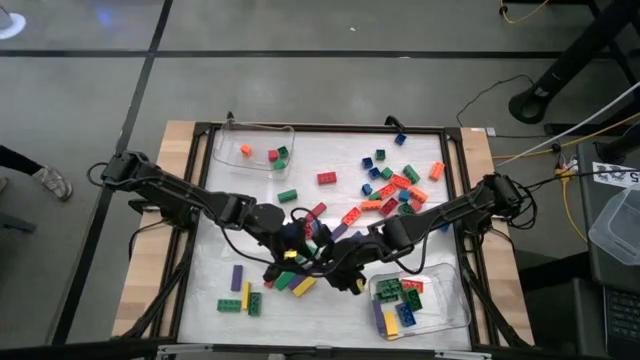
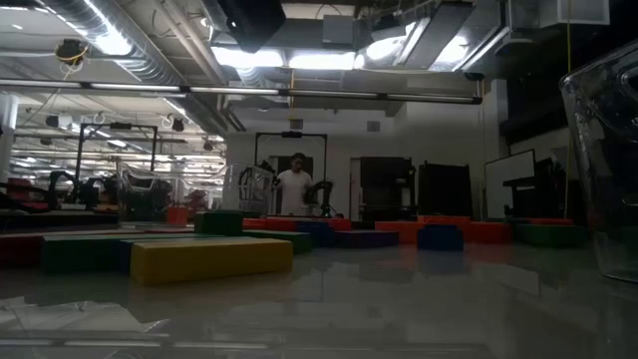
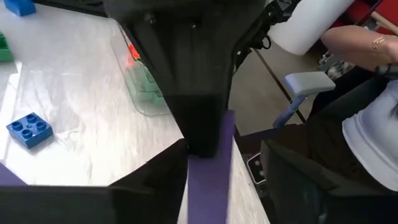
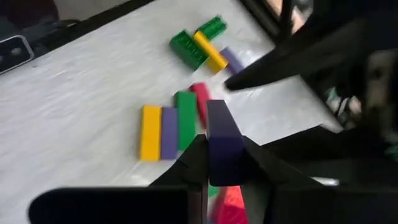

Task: Sort blocks by size
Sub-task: Put the rectangular violet block into the bottom transparent bin

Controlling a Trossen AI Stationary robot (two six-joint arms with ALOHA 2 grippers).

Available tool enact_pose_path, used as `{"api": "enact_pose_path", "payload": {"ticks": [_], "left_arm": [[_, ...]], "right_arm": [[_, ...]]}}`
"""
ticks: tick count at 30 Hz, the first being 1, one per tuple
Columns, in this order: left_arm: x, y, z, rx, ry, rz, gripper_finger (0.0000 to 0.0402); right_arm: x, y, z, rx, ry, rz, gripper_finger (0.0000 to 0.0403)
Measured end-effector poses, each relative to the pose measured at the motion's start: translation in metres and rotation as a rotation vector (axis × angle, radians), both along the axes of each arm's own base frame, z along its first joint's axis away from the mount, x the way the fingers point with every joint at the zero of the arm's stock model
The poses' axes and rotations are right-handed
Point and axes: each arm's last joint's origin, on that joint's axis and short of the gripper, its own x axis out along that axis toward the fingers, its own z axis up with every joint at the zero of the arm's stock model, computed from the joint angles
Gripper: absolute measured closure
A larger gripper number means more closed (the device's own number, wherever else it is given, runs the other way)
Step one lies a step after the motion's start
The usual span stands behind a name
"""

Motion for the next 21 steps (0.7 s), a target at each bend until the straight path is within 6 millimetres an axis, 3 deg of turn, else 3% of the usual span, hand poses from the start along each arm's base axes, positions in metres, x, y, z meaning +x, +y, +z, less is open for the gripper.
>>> {"api": "enact_pose_path", "payload": {"ticks": [5, 14, 21], "left_arm": [[-0.001, 0.000, -0.002, 0.036, 0.012, -0.021, 0.0189], [-0.005, 0.002, -0.009, 0.093, 0.079, -0.005, 0.0191], [-0.005, 0.003, -0.011, 0.143, 0.078, 0.008, 0.0191]], "right_arm": [[-0.018, -0.001, 0.007, 0.048, 0.099, -0.065, 0.0332], [-0.080, 0.016, 0.039, 0.263, 0.293, -0.261, 0.0340], [-0.127, 0.044, 0.032, 0.347, 0.556, -0.508, 0.0330]]}}
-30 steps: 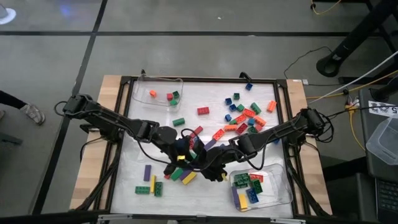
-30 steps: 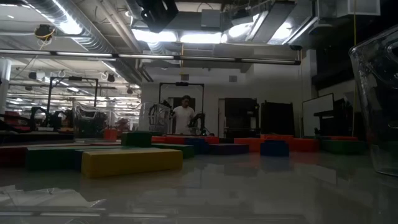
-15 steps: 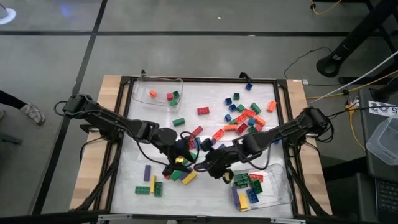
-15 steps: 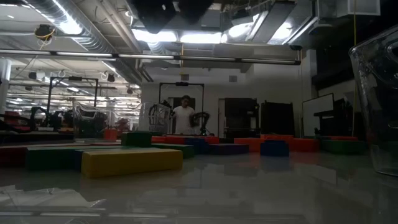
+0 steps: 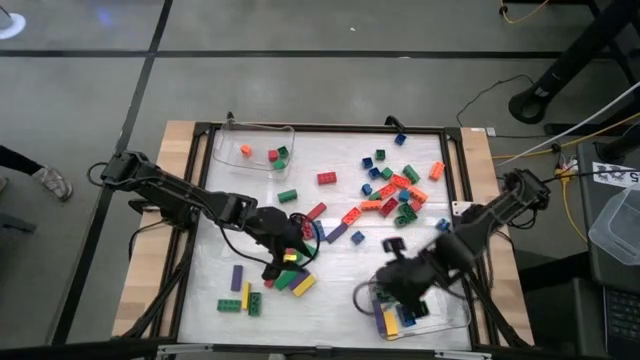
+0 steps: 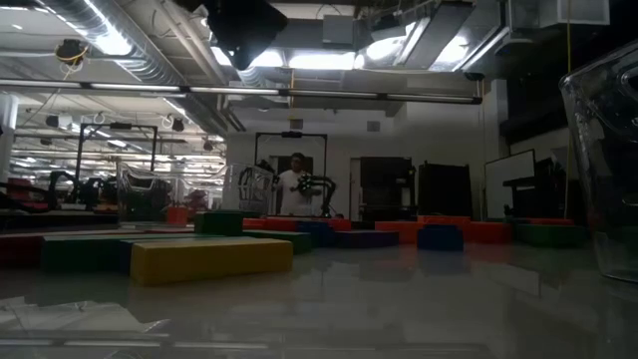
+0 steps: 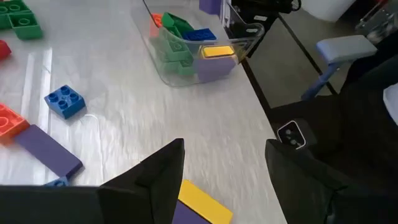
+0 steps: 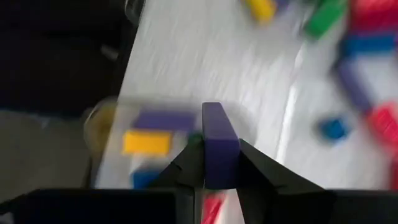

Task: Sort blocks by size
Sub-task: Put the rectangular violet block into the bottom transparent bin, then put the square blue game piece into the top transparent bin

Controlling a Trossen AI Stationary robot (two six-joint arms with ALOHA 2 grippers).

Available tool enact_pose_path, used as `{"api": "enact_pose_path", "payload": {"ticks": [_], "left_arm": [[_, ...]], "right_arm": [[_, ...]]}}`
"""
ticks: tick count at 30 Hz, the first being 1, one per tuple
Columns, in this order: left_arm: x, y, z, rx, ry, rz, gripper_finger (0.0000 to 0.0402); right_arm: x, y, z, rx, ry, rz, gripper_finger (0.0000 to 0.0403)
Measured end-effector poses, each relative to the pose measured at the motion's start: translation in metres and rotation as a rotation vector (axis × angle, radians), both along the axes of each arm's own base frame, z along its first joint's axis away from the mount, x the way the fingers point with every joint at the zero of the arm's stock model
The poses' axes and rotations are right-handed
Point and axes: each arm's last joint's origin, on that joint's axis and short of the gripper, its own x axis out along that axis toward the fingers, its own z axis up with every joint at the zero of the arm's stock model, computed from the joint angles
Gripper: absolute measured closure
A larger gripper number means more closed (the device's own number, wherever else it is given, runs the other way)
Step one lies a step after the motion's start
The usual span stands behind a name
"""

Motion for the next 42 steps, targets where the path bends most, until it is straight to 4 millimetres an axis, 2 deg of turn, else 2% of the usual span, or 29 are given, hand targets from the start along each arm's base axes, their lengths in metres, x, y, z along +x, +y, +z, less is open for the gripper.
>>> {"api": "enact_pose_path", "payload": {"ticks": [5, 10, 15, 21, 31, 37, 42], "left_arm": [[-0.001, 0.001, -0.001, 0.049, -0.003, 0.000, 0.0191], [-0.005, 0.000, -0.007, 0.077, 0.063, 0.004, 0.0192], [-0.011, 0.001, -0.016, 0.160, 0.154, 0.160, 0.0192], [-0.009, -0.004, -0.035, 0.278, 0.226, 0.308, 0.0192], [0.003, -0.017, -0.091, 0.359, 0.399, 0.316, 0.0192], [0.005, -0.017, -0.106, 0.370, 0.444, 0.327, 0.0192], [0.006, -0.018, -0.108, 0.359, 0.453, 0.345, 0.0192]], "right_arm": [[-0.018, 0.019, -0.007, 0.023, 0.104, -0.080, 0.0327], [-0.020, 0.026, -0.011, 0.047, 0.130, -0.189, 0.0315], [-0.017, 0.030, -0.019, 0.036, 0.153, -0.213, 0.0301], [-0.014, 0.032, -0.024, 0.010, 0.156, -0.218, 0.0269], [-0.014, 0.032, -0.024, 0.009, 0.151, -0.208, 0.0254], [-0.013, 0.032, -0.024, -0.003, 0.136, -0.213, 0.0253], [-0.012, 0.031, -0.024, -0.039, 0.104, -0.173, 0.0253]]}}
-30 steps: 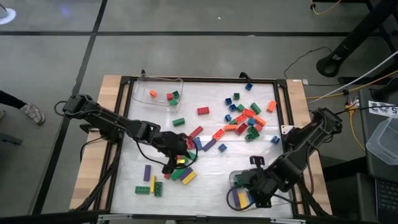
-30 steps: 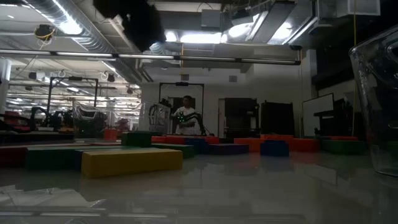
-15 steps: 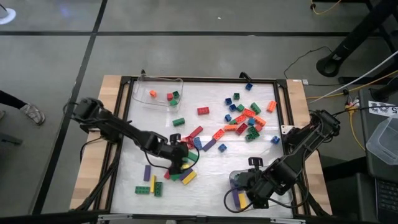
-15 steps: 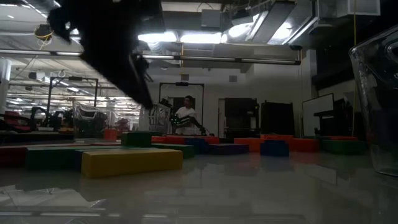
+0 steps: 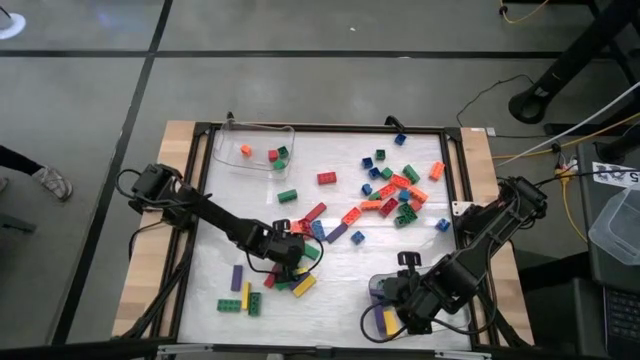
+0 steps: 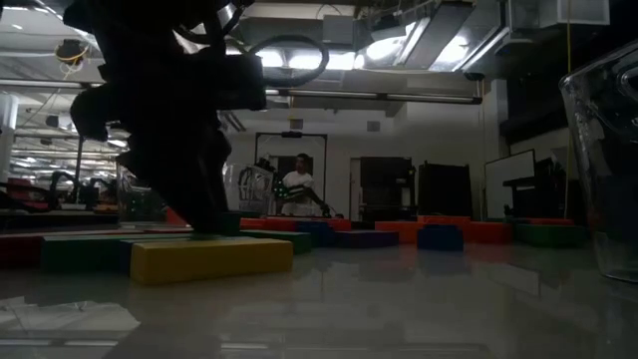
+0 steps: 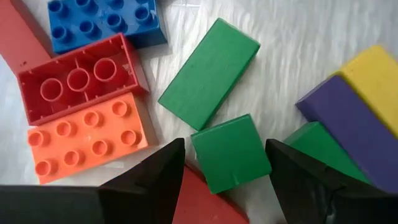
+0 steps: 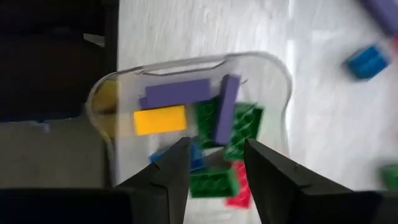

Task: Sort blocks by size
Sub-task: Put the square blue game piece into the top transparent bin

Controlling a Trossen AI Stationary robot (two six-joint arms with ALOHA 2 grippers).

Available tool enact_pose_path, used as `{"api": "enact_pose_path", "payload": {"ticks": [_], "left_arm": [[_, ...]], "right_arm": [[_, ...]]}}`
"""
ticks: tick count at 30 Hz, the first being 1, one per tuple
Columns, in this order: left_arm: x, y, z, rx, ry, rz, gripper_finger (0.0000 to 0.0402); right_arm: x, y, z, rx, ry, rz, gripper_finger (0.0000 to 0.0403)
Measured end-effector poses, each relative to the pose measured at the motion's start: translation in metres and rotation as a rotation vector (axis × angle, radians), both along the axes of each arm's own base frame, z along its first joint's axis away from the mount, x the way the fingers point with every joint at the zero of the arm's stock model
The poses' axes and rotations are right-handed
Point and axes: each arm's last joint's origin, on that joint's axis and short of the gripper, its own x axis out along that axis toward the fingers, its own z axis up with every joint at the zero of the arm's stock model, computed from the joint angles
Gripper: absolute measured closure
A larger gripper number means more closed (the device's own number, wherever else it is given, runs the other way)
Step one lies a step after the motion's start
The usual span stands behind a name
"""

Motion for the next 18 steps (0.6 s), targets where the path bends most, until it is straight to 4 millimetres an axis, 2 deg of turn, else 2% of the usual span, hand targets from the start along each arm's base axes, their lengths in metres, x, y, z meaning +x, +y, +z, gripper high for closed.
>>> {"api": "enact_pose_path", "payload": {"ticks": [3, 6, 10, 13, 18], "left_arm": [[0.000, 0.000, 0.000, -0.001, 0.000, 0.002, 0.0198], [0.000, 0.000, 0.000, -0.004, 0.000, 0.001, 0.0225], [0.000, 0.000, 0.000, -0.017, -0.001, -0.004, 0.0283], [0.000, 0.000, 0.004, -0.022, -0.011, -0.004, 0.0286], [0.001, 0.006, 0.035, -0.051, -0.101, -0.015, 0.0286]], "right_arm": [[0.003, -0.004, 0.000, -0.086, -0.067, 0.011, 0.0253], [0.011, -0.014, 0.001, -0.155, -0.107, -0.033, 0.0253], [0.023, -0.038, 0.000, -0.235, -0.090, -0.085, 0.0253], [0.035, -0.058, 0.000, -0.265, -0.072, -0.140, 0.0253], [0.050, -0.092, -0.002, -0.284, -0.023, -0.225, 0.0253]]}}
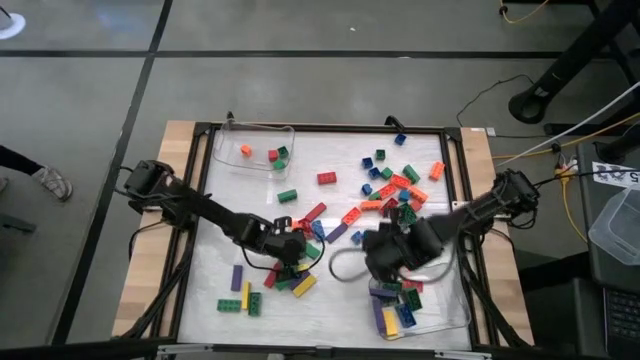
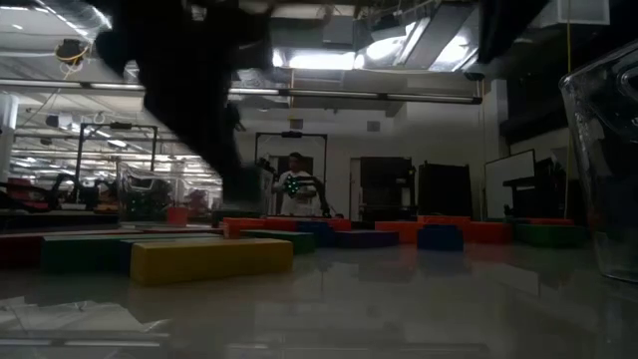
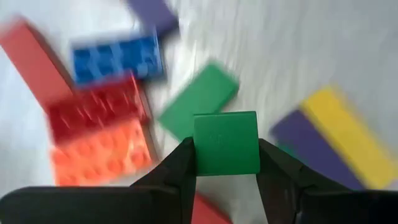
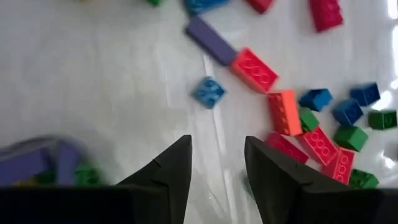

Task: Sort blocks by size
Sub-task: Put the square blue game piece into the top transparent bin

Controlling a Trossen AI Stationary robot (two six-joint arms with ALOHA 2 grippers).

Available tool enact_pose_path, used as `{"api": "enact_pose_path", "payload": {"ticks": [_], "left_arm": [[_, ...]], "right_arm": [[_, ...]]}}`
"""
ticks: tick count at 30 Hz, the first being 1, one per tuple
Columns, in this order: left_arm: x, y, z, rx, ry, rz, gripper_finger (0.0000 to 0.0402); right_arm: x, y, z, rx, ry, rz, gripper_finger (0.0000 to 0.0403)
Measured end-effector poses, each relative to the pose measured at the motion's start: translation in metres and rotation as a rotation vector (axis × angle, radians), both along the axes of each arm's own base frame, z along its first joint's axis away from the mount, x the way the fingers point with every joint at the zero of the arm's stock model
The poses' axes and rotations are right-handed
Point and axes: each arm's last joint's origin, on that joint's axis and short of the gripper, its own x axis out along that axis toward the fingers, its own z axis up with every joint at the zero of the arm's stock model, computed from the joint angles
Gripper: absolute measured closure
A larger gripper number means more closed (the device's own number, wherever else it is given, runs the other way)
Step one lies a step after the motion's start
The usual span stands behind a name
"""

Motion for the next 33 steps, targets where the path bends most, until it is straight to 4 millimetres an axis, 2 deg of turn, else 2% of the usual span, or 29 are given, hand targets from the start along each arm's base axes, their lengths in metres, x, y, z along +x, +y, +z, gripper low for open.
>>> {"api": "enact_pose_path", "payload": {"ticks": [3, 6, 10, 14, 20, 24, 28, 33], "left_arm": [[-0.005, 0.011, 0.026, 0.020, -0.073, -0.038, 0.0286], [-0.016, 0.031, 0.052, 0.070, -0.125, -0.023, 0.0286], [-0.038, 0.070, 0.083, 0.232, -0.148, 0.066, 0.0284], [-0.061, 0.114, 0.100, 0.400, -0.114, 0.212, 0.0278], [-0.083, 0.176, 0.093, 0.473, -0.013, 0.418, 0.0275], [-0.094, 0.208, 0.082, 0.502, 0.047, 0.514, 0.0274], [-0.102, 0.230, 0.074, 0.525, 0.072, 0.577, 0.0273], [-0.108, 0.246, 0.067, 0.513, 0.122, 0.636, 0.0272]], "right_arm": [[0.006, -0.018, -0.008, 0.016, 0.032, -0.069, 0.0253], [0.011, -0.032, -0.021, 0.064, 0.049, -0.156, 0.0253], [0.017, -0.047, -0.043, 0.129, 0.031, -0.279, 0.0253], [0.021, -0.057, -0.060, 0.181, 0.023, -0.320, 0.0253], [0.029, -0.067, -0.071, 0.214, -0.051, -0.347, 0.0253], [0.032, -0.074, -0.071, 0.220, -0.065, -0.361, 0.0253], [0.032, -0.076, -0.072, 0.225, -0.064, -0.382, 0.0238], [0.037, -0.078, -0.083, 0.253, -0.047, -0.507, 0.0190]]}}
